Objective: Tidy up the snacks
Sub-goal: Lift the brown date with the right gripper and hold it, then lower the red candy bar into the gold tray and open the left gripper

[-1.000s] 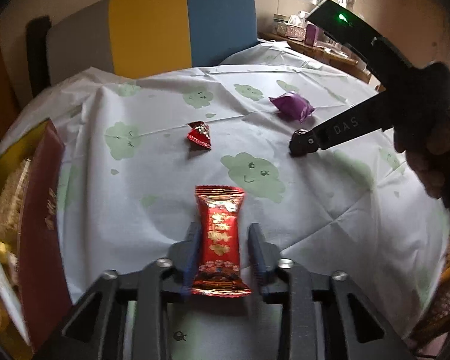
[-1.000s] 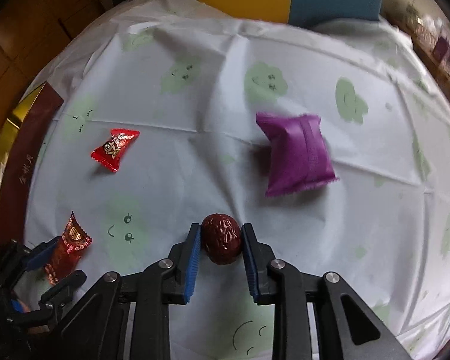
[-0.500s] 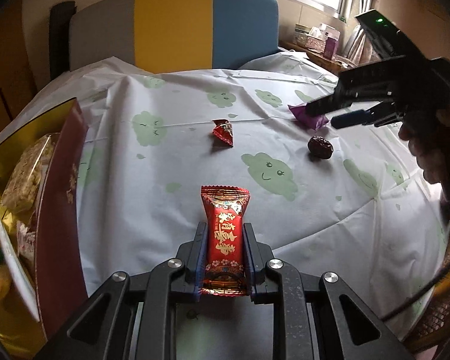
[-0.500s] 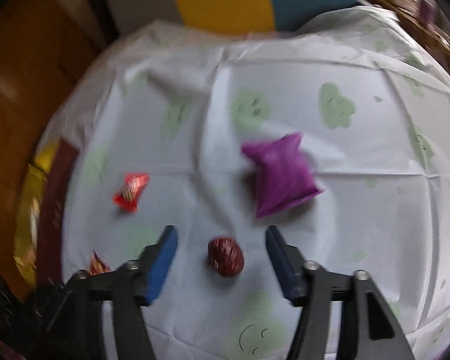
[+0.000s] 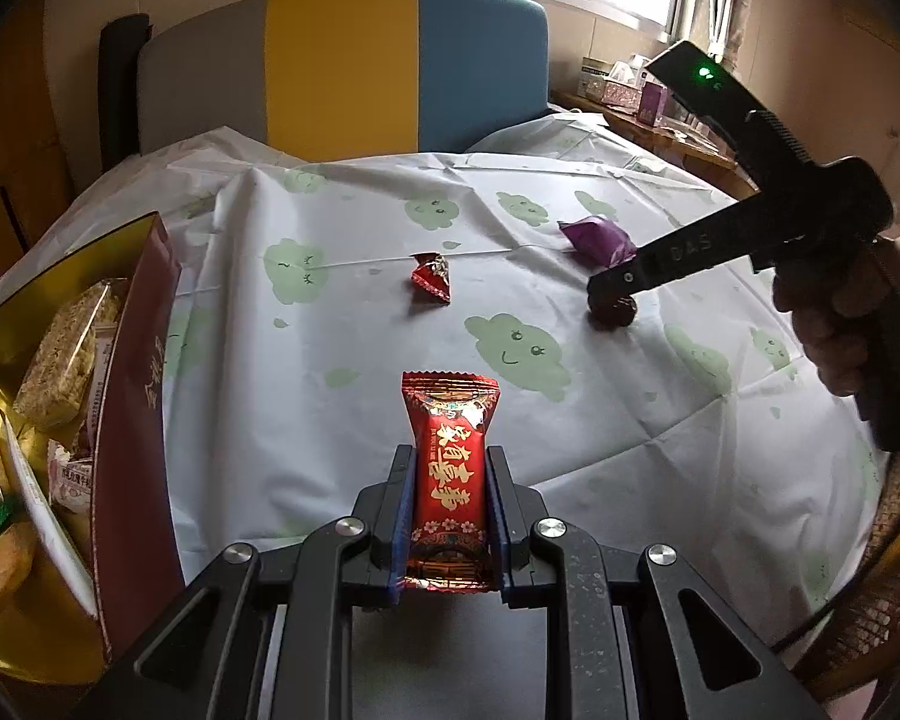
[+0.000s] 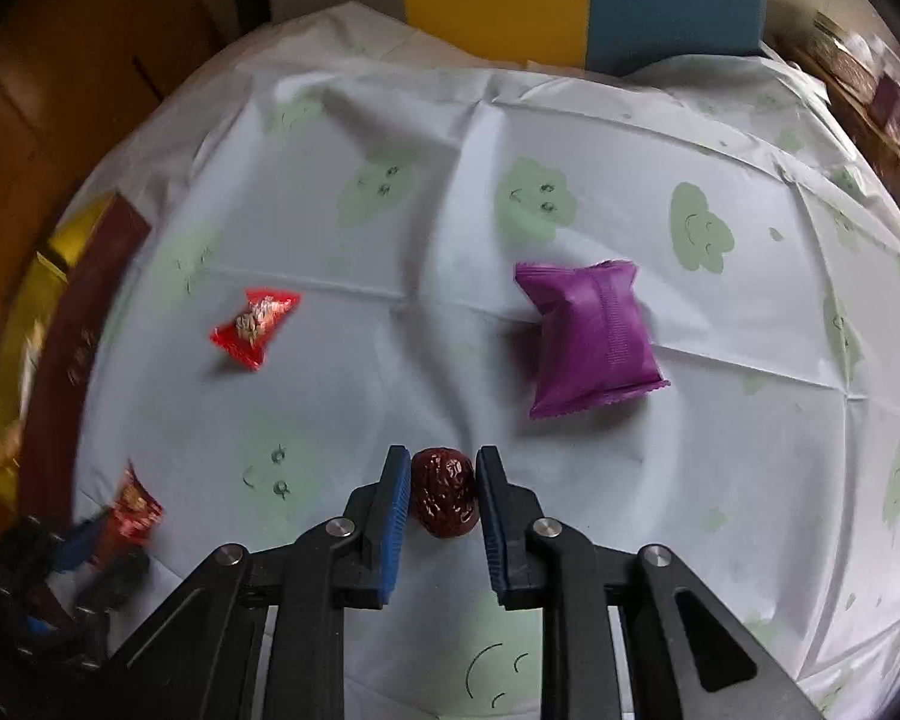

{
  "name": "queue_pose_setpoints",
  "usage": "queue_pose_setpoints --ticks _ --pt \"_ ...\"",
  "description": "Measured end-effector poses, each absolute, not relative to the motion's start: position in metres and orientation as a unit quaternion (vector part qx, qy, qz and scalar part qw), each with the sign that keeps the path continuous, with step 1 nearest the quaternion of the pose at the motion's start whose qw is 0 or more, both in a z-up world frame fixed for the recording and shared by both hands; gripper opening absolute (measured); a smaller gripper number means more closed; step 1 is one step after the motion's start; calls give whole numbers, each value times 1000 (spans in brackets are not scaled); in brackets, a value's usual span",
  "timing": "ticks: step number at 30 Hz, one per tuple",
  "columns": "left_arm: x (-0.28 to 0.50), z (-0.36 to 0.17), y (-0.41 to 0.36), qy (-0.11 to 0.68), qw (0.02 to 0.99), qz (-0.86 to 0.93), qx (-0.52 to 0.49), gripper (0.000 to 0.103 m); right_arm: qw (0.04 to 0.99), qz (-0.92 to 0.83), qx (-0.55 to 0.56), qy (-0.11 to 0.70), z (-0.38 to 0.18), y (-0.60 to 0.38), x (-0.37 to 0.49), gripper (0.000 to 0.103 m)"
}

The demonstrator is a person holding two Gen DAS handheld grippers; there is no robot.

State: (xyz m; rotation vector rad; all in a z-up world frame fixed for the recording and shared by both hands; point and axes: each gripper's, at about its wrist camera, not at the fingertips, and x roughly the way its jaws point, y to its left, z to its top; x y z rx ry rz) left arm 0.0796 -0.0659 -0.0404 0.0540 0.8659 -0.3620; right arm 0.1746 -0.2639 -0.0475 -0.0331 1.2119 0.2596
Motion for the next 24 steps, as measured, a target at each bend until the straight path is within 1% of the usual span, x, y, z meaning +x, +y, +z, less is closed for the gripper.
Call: queue_pose_setpoints --ticks 7,13,17,24 --pt "68 -20 -66 393 900 -189 26 22 822 115 -34 557 -49 -258 172 22" --pt "59 -11 -56 393 901 -185 12 22 826 111 -57 550 -50 -251 171 22" --pt "57 -5 -41 397 902 -171 -9 22 827 110 -64 548 -49 -250 169 22" --pt "55 13 -6 382 914 -134 -44 22 828 108 -71 546 -50 -248 169 22"
